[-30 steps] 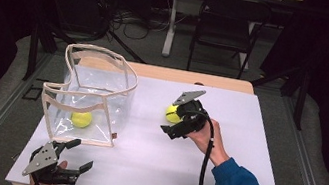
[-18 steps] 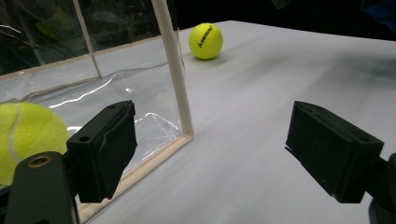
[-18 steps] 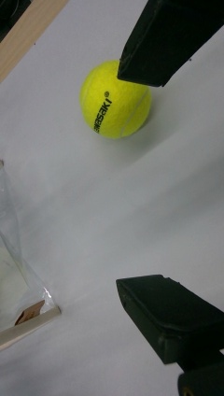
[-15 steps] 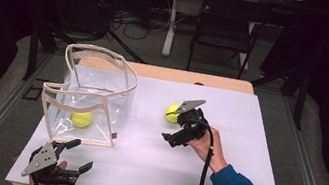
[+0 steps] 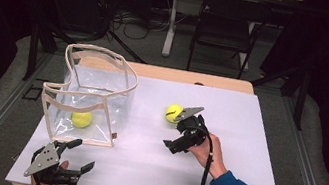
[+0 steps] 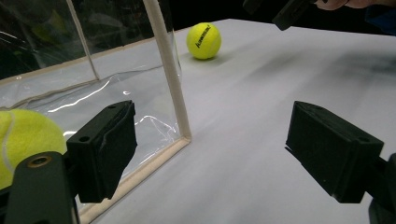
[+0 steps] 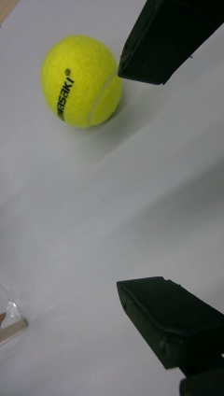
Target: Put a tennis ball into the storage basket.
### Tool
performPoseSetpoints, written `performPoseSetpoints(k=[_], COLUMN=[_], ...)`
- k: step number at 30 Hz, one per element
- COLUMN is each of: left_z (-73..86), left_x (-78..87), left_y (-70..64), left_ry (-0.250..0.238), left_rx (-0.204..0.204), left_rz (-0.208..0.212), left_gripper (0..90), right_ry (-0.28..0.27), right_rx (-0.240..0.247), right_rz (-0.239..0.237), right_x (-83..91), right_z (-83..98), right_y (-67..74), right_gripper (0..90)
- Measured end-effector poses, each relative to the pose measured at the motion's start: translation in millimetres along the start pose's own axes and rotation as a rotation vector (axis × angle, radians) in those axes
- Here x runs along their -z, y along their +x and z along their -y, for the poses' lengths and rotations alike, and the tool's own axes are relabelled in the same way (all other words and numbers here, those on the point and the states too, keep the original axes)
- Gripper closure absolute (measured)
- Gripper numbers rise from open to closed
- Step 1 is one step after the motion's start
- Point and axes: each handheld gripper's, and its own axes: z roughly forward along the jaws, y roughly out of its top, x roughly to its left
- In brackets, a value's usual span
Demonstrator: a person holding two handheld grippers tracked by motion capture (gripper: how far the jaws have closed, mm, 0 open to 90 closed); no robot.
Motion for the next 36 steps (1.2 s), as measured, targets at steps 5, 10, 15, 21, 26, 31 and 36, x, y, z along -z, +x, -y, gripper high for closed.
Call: performPoseSetpoints(k=[5,10,15,21,26,31,36], left_z=[-0.5,-0.8,-0.8,-0.9,-0.9,-0.8,-1.1], left_x=[-2.6,-2.9,-5.1,-4.5,-6.3,-6.1,-5.5], left_y=[0.4,0.3,0.9,1.0,0.5,0.9,1.1], left_ry=[0.005,0.005,0.006,0.003,0.008,0.01,0.01], left_rx=[-0.006,-0.009,-0.004,-0.005,-0.005,-0.003,-0.012], left_rz=[0.005,0.004,0.014,0.012,0.014,0.02,0.019], left_gripper=[15.7,15.8,15.8,15.8,15.8,15.8,15.8], right_ry=[0.023,0.024,0.029,0.029,0.03,0.033,0.033], right_rx=[-0.009,-0.031,-0.045,-0.077,-0.087,-0.084,-0.082], right_rz=[0.0,0.002,0.009,0.007,0.011,0.006,0.008], right_x=[-4.4,-6.8,-10.5,-15.9,-19.0,-21.4,-22.1], right_z=[7.1,10.8,10.6,8.9,4.3,-1.5,-6.0], right_y=[-3.9,-10.2,-17.0,-27.7,-34.8,-38.5,-40.7], right_gripper=[0.0,0.0,0.0,0.0,0.0,0.0,0.0])
